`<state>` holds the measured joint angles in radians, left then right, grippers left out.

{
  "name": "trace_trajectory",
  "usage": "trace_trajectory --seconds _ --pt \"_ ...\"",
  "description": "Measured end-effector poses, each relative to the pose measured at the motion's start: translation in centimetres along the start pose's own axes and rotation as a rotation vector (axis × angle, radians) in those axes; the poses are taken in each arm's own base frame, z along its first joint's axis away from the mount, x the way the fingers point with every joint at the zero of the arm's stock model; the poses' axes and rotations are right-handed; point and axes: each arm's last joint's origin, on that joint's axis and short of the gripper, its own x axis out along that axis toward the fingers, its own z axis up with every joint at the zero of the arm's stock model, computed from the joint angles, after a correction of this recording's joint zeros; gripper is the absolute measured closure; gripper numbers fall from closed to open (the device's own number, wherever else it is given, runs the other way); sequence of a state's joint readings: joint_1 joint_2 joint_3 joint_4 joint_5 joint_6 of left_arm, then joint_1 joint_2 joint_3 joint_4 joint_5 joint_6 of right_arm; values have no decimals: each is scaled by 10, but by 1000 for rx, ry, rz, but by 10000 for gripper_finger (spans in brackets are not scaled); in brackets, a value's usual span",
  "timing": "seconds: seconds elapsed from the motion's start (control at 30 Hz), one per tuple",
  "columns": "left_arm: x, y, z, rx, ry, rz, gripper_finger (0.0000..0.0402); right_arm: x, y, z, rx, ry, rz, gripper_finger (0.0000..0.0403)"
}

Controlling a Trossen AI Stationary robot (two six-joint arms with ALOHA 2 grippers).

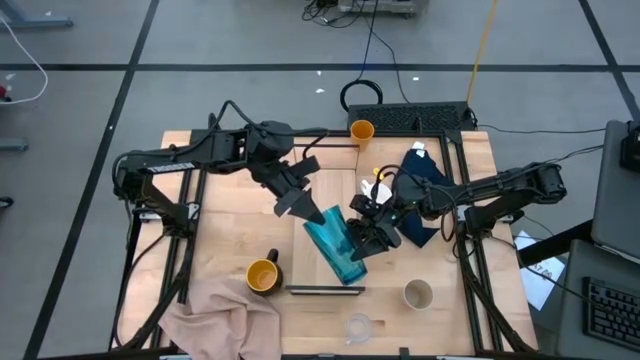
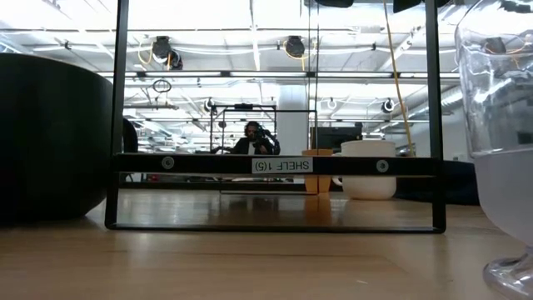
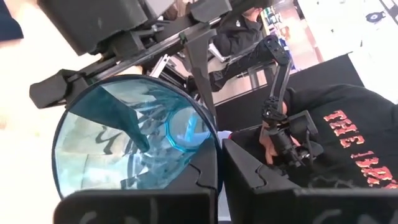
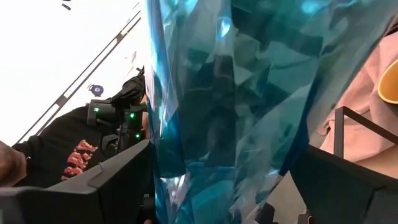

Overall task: Stack small to large cups/mugs on shelf
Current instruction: Put the blue cup on the shelf

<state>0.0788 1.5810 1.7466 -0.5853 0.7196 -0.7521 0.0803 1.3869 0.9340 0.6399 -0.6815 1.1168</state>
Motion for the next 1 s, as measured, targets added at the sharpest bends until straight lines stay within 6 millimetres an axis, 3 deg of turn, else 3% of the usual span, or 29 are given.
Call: trace_trajectory --seconds 0.2,0.43,0.7,1.0 --pt "0 0 1 5 -15 6 380 0 0 0 0 -1 0 72" --pt "0 0 1 -4 -14 6 395 0 0 0 -4 -1 0 72" --pt "0 1 1 -5 -23 16 349 0 0 0 -1 -1 1 73" --pt "-1 0 1 -14 -20 9 351 0 0 0 -2 0 2 73"
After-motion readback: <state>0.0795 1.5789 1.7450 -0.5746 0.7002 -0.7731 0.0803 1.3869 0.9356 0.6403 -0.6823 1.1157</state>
